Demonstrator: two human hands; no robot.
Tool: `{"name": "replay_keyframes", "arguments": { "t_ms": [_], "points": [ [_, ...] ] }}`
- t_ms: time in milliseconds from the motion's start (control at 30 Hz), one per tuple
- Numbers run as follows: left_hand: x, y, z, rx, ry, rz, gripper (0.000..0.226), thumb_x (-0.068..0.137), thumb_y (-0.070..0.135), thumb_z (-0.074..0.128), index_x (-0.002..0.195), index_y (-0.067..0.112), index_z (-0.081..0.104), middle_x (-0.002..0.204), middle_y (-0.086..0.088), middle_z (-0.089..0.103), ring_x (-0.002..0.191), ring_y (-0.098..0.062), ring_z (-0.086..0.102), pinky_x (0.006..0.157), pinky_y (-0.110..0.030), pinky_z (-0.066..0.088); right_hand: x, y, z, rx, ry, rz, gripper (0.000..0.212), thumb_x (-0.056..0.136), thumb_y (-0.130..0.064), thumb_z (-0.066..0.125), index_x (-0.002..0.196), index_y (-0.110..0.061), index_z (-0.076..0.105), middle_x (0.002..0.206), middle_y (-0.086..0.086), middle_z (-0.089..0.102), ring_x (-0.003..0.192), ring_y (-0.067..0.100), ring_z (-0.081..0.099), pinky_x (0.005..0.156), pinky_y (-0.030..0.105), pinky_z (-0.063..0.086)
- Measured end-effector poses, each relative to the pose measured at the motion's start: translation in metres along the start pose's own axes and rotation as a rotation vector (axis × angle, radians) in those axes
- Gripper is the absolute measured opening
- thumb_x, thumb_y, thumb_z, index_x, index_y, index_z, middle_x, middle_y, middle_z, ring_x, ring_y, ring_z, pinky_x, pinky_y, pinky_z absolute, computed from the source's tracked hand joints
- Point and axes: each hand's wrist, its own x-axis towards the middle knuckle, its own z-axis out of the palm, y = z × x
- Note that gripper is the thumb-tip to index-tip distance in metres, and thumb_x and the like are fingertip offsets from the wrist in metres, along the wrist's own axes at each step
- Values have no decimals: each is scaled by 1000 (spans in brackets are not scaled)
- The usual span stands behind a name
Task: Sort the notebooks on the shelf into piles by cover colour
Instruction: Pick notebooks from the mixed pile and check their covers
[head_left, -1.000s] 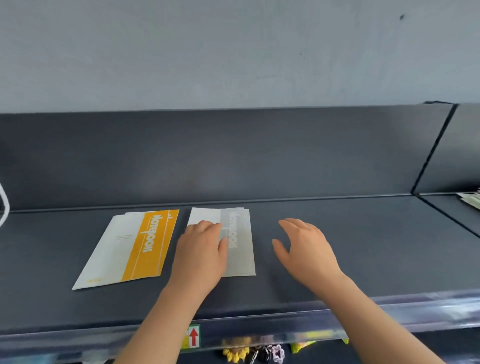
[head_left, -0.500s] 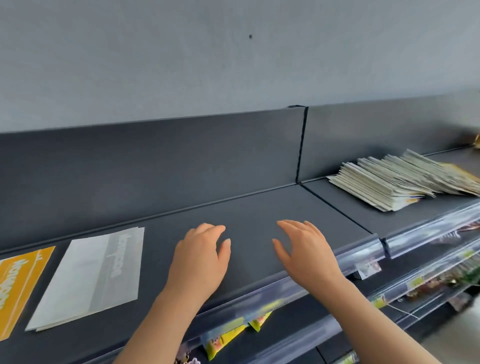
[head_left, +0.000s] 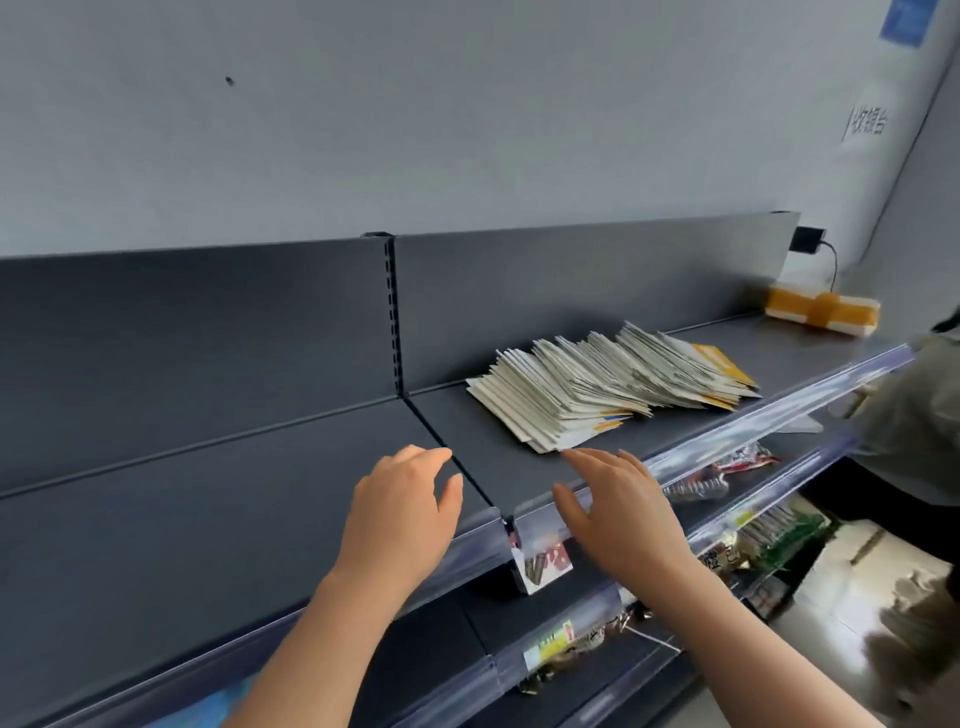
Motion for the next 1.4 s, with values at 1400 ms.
{"name": "replay_keyframes", "arguments": {
  "t_ms": [1400],
  "points": [
    [341,270,316,17,-78,-67,38,95,27,42,60,11,43,74,-1,45,63,-17,43,52,-28,33,271,471,11,133,-251,192,31,99,-26,35,105,-9,61,112,7,61,105,29,54,87,35,41]
  ]
}}
